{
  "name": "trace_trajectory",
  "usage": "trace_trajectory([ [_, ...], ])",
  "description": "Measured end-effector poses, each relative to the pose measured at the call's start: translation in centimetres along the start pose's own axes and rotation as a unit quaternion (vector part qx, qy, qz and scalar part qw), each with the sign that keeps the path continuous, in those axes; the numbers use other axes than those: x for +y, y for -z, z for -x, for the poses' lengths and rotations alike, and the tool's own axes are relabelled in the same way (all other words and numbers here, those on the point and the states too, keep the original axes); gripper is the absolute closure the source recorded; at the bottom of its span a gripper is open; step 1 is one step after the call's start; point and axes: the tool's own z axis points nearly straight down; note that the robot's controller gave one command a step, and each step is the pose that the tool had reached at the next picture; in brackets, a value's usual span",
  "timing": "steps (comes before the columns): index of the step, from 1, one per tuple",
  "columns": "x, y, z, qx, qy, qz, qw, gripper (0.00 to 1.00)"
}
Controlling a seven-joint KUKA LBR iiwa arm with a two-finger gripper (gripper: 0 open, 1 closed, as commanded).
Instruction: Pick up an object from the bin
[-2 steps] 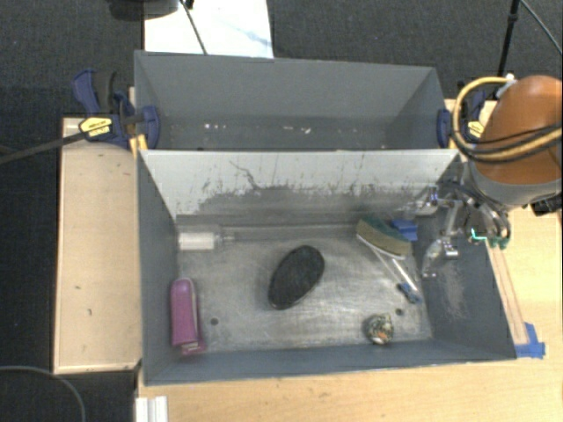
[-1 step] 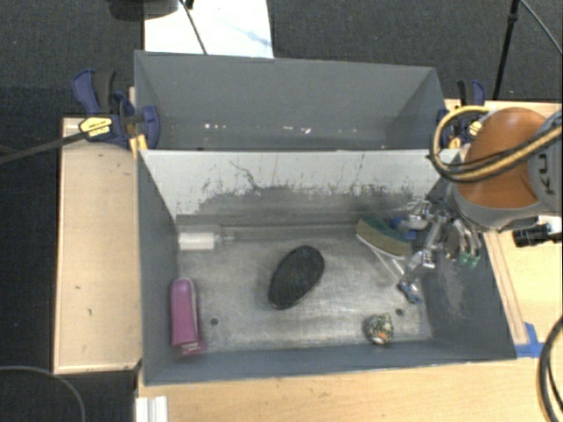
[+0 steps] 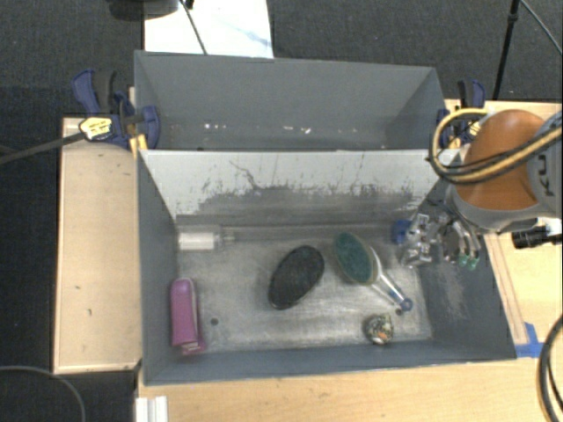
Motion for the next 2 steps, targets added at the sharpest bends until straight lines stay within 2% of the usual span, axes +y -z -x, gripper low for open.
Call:
trace_trajectory([
  [1,0.0,0.0,-0.1,0.0009,0.002,0.0,1.0,0.0],
  [2,6.8,10.1,-0.4,-0.0034,-0.047,0.002,0.9989,0.0],
])
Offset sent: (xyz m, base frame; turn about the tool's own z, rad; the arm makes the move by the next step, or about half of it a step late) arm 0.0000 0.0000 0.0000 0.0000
